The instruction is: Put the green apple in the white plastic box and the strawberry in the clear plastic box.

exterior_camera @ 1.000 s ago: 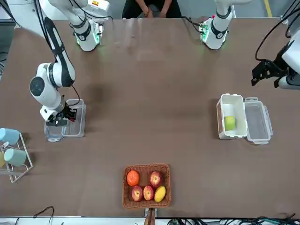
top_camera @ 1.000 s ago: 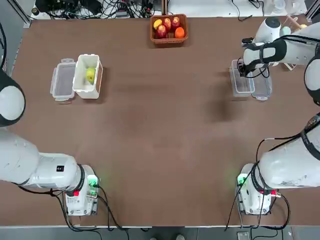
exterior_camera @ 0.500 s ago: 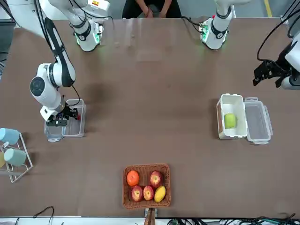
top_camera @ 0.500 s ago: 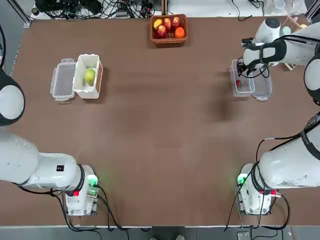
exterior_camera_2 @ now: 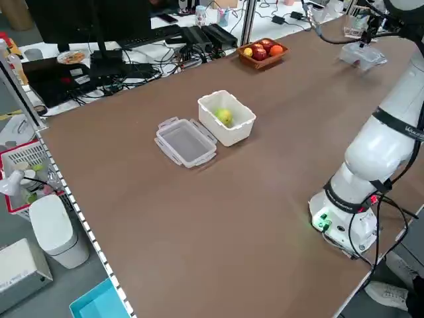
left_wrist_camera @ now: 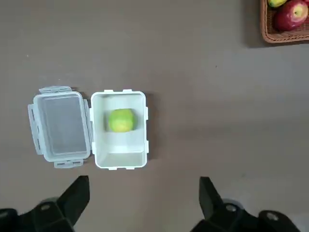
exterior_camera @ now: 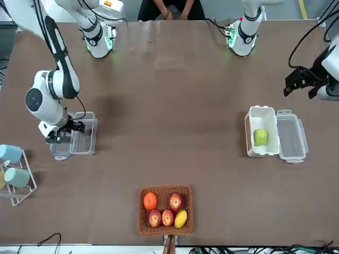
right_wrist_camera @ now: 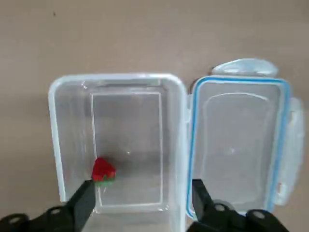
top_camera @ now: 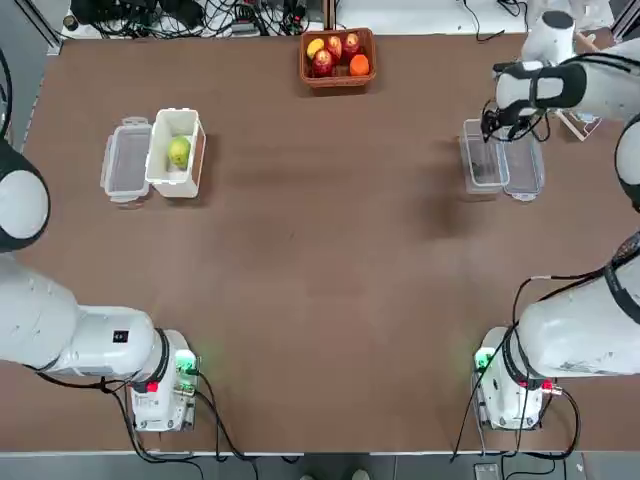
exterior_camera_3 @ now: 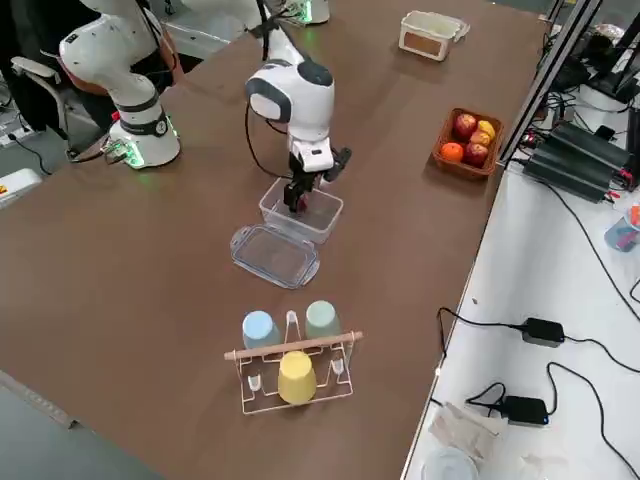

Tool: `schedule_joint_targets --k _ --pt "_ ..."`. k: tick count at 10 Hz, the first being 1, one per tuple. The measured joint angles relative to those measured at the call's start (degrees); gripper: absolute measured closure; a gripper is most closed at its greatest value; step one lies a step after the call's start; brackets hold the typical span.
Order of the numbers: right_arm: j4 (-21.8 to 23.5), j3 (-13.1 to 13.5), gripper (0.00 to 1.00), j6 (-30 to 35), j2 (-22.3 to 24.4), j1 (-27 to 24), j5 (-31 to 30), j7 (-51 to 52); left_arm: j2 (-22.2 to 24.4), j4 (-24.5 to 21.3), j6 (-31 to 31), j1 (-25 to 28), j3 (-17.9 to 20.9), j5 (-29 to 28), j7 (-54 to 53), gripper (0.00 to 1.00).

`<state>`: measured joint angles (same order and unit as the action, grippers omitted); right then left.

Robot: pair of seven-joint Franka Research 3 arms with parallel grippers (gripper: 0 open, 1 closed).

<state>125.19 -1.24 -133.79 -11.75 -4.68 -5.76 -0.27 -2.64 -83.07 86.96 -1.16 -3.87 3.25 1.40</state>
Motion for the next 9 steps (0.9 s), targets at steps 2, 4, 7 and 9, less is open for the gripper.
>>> schedule_joint_targets --k 2,4,7,9 --pt "-5.93 -0.47 0.08 8.08 2.01 0.03 0.0 0.09 0.0 -0.04 0.0 0.03 0.01 0.04 0.0 0.0" --pt "-13.37 -1.12 0.0 15.44 2.33 0.97 0.11 0.04 -0.04 -0.15 -0.04 0.18 0.04 0.04 0.01 0.0" --pt "-19.13 -1.22 0.0 19.47 2.38 1.95 2.09 -0.26 -0.04 -0.15 -0.04 0.22 0.04 0.04 0.19 0.0" --pt "-20.7 -1.24 0.0 22.34 2.39 2.75 2.3 -2.1 -0.39 -0.19 -0.04 0.24 0.06 0.04 0.91 0.0"
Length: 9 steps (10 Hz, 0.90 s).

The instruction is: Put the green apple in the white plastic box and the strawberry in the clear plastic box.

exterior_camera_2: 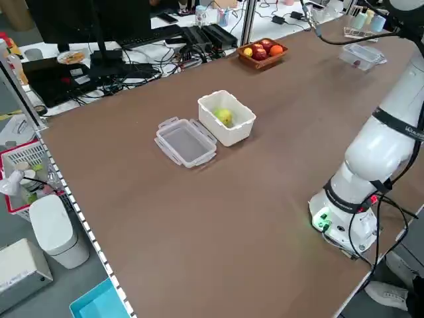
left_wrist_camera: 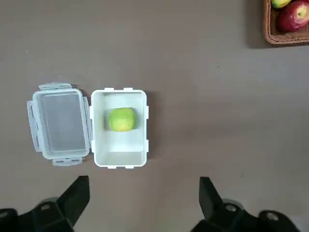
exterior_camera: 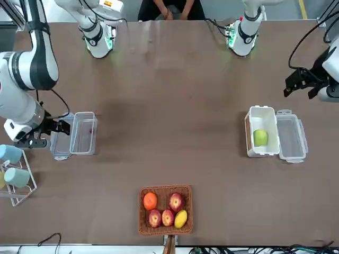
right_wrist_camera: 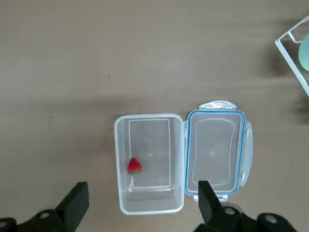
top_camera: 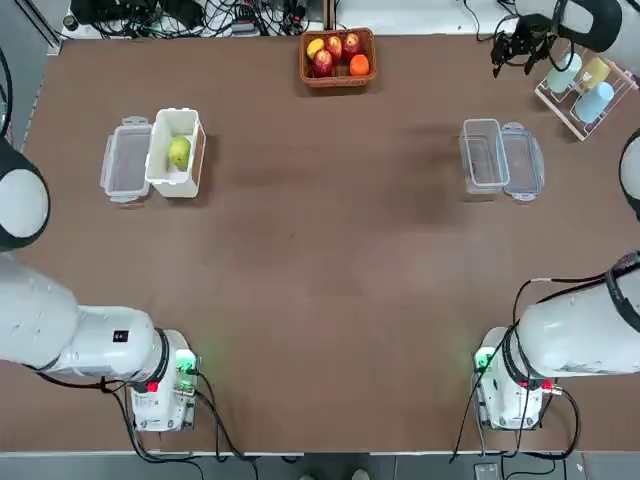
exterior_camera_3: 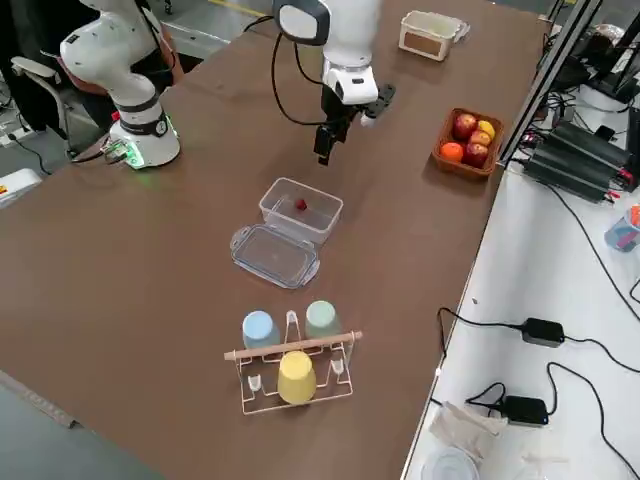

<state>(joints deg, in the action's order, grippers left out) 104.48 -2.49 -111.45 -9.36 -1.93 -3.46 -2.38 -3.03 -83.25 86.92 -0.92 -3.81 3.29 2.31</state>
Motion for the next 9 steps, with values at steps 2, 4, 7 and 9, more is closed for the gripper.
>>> schedule_joint_targets --k 2,4,7,9 --pt "-3.54 -0.04 0.0 4.61 0.48 2.58 0.05 -5.26 -0.3 0.02 0.0 0.07 0.13 -0.09 -0.02 0.0" --pt "-7.73 -0.71 0.0 11.35 1.97 3.88 0.04 -8.02 -0.29 0.15 0.0 -0.35 -0.18 -2.1 -0.07 0.0" --pt "-15.69 -0.91 0.0 19.48 3.88 3.84 0.05 -8.45 -0.36 0.15 0.0 -0.34 -0.79 -2.41 -0.04 0.0" --pt "-15.81 -0.36 0.0 19.48 4.62 3.54 0.05 -8.47 -0.36 0.15 0.0 0.06 -0.6 -2.42 -0.16 0.0"
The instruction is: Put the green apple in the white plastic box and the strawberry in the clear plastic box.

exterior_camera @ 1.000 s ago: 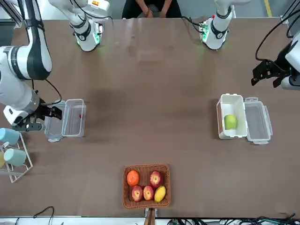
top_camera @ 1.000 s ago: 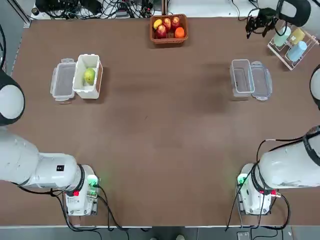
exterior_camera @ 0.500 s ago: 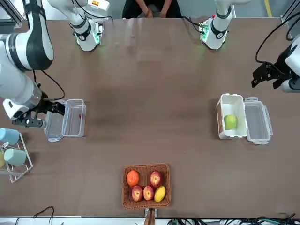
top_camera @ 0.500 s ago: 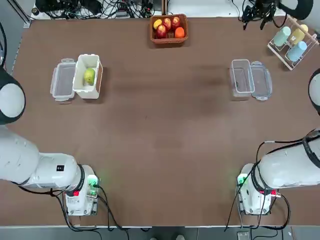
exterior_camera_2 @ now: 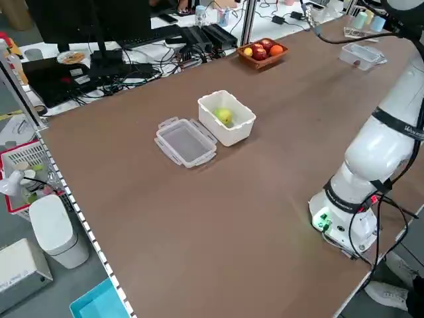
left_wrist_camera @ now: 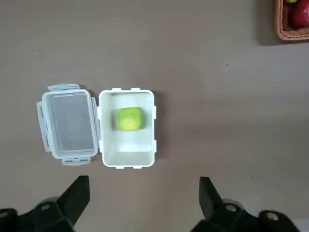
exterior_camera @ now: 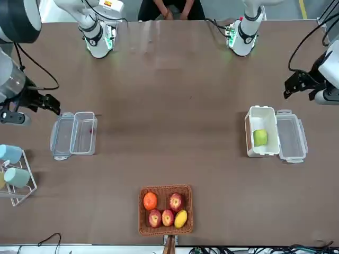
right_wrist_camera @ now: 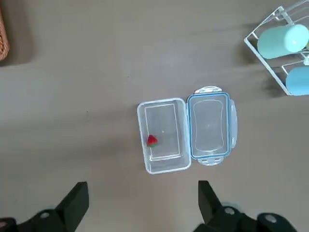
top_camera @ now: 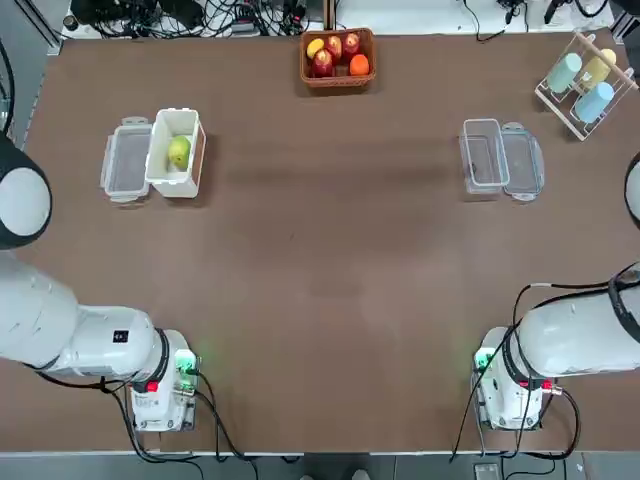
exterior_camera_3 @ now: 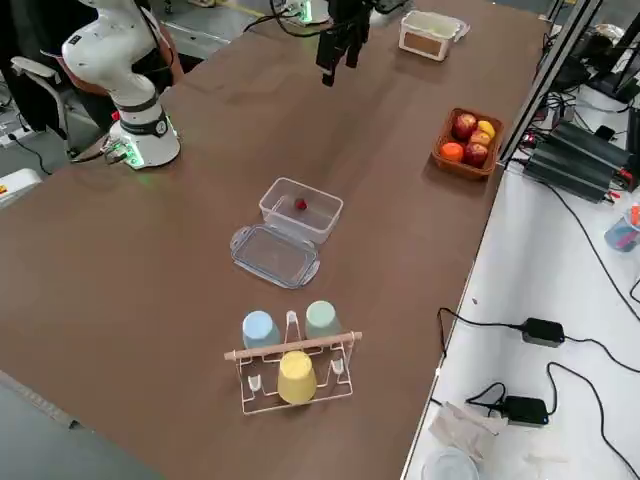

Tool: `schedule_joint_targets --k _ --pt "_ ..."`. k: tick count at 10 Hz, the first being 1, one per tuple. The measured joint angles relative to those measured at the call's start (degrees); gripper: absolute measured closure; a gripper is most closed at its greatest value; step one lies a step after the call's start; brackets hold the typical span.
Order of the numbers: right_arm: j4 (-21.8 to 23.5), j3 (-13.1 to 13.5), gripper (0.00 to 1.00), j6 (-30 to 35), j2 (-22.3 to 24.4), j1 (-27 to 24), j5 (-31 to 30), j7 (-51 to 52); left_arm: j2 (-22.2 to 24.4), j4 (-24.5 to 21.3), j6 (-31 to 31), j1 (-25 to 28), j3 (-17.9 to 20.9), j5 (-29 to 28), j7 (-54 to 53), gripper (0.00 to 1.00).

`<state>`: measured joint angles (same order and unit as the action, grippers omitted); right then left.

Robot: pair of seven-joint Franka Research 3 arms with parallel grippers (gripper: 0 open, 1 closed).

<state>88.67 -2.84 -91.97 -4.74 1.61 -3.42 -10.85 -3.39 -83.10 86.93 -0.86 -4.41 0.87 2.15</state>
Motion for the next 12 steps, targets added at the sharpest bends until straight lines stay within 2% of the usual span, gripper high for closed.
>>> schedule_joint_targets --k 6,12 --pt "3.02 0.43 0.0 -1.67 1.37 -0.84 0.65 0.06 0.0 0.0 0.0 0.07 0.08 0.0 -0.02 0.0" --pt "3.6 0.46 0.0 -1.64 1.92 -0.96 1.18 5.89 0.0 0.01 0.0 0.07 0.08 0.0 0.02 0.0"
